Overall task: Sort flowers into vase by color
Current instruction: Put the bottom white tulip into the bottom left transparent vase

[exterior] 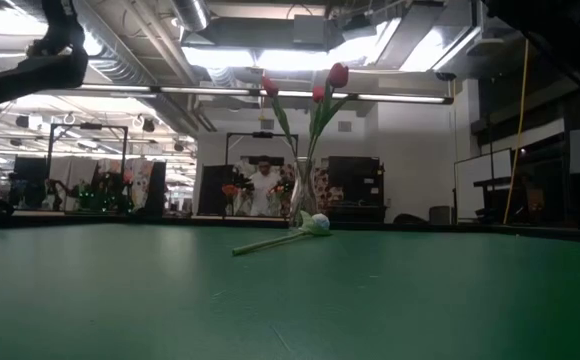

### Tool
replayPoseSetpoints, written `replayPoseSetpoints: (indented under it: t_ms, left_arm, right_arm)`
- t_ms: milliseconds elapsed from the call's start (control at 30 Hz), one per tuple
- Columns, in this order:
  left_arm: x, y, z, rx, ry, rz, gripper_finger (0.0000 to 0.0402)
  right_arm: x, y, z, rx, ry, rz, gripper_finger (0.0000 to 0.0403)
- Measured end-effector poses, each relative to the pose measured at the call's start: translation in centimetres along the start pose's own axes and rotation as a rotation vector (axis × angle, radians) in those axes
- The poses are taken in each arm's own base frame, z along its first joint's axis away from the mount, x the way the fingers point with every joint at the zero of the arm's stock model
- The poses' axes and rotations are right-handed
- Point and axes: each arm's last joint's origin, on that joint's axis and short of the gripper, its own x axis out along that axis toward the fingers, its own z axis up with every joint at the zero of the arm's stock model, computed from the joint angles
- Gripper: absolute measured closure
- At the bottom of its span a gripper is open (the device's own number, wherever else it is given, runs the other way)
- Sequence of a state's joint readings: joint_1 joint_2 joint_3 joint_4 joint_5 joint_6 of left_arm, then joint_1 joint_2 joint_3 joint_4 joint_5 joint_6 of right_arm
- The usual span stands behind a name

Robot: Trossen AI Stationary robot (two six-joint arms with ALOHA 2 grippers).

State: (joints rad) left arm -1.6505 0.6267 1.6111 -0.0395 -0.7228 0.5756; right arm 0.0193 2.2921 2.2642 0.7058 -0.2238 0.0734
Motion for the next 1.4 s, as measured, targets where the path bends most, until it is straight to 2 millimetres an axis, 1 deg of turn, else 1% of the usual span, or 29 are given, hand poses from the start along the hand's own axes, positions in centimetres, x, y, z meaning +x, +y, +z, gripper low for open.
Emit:
replayPoseSetpoints:
  t_ms: [67,167,200,267,333,367,433,467,533,600,667,733,800,933,967,1033,1100,1167,1200,1267,1333,1367,1400]
  left_arm:
    - [0.3,0.5,1.1,-0.063,0.042,0.000,0.0222]
    - [1.2,-0.1,1.6,-0.180,0.140,-0.048,0.0222]
    - [1.3,0.0,1.9,-0.231,0.151,-0.055,0.0222]
    - [1.9,-0.1,2.3,-0.259,0.162,-0.015,0.0222]
    - [2.7,-0.1,2.4,-0.166,0.205,0.145,0.0222]
    - [3.1,-0.4,2.1,-0.073,0.277,0.262,0.0222]
    - [4.1,-2.1,0.8,0.155,0.481,0.494,0.0222]
    - [4.5,-3.0,0.1,0.253,0.556,0.553,0.0222]
    - [5.0,-4.3,-1.0,0.368,0.590,0.558,0.0222]
    - [5.1,-4.8,-1.5,0.372,0.557,0.585,0.0222]
    - [5.3,-5.2,-2.4,0.342,0.532,0.678,0.0226]
    - [6.2,-6.3,-3.8,0.283,0.482,0.708,0.0233]
    - [7.6,-7.8,-5.7,0.172,0.420,0.659,0.0241]
    - [10.9,-11.4,-8.7,-0.171,0.311,0.484,0.0256]
    - [11.8,-12.4,-9.6,-0.222,0.299,0.442,0.0261]
    - [13.5,-14.6,-11.6,-0.253,0.280,0.423,0.0270]
    - [15.2,-16.7,-14.0,-0.204,0.265,0.421,0.0279]
    - [16.7,-18.8,-16.3,-0.112,0.240,0.405,0.0288]
    - [17.3,-20.0,-16.7,-0.064,0.207,0.388,0.0293]
    - [17.9,-22.1,-16.3,0.045,0.096,0.338,0.0301]
    - [18.1,-23.6,-16.4,0.226,0.013,0.371,0.0311]
    - [18.4,-24.1,-16.7,0.342,-0.037,0.393,0.0316]
    - [18.5,-24.3,-17.1,0.431,-0.062,0.460,0.0322]
  right_arm:
    - [0.0,0.0,0.0,0.000,0.002,0.006,0.0395]
    - [0.0,0.0,-0.1,0.001,0.006,0.014,0.0395]
    - [0.0,0.0,0.0,0.001,0.006,0.017,0.0395]
    - [0.0,0.1,0.0,0.003,0.006,0.033,0.0395]
    - [0.0,0.1,0.0,0.013,0.008,0.048,0.0395]
    - [0.0,0.2,0.0,0.020,0.007,0.053,0.0395]
    - [0.0,0.2,0.0,0.026,0.005,0.058,0.0395]
    - [0.0,0.2,0.0,0.026,0.006,0.062,0.0395]
    - [0.0,0.2,0.0,0.026,0.006,0.066,0.0395]
    - [0.0,0.2,0.0,0.026,0.006,0.066,0.0395]
    - [0.0,0.2,0.0,0.026,0.006,0.067,0.0395]
    - [0.0,0.2,0.0,0.026,0.007,0.074,0.0395]
    - [0.0,0.2,0.0,0.027,0.008,0.086,0.0395]
    - [0.0,0.3,0.0,0.044,0.010,0.110,0.0395]
    - [0.0,0.3,0.0,0.050,0.011,0.113,0.0395]
    - [0.0,0.4,0.0,0.052,0.012,0.136,0.0395]
    - [0.0,0.4,0.0,0.053,0.013,0.152,0.0395]
    - [0.0,0.5,0.0,0.053,0.015,0.164,0.0395]
    - [0.0,0.5,0.0,0.054,0.015,0.169,0.0395]
    - [-0.1,0.5,0.0,0.062,0.018,0.188,0.0395]
    - [-0.1,0.6,0.0,0.076,0.019,0.203,0.0395]
    - [-0.1,0.6,0.0,0.079,0.020,0.213,0.0395]
    - [0.0,0.6,0.2,0.078,0.018,0.217,0.0395]
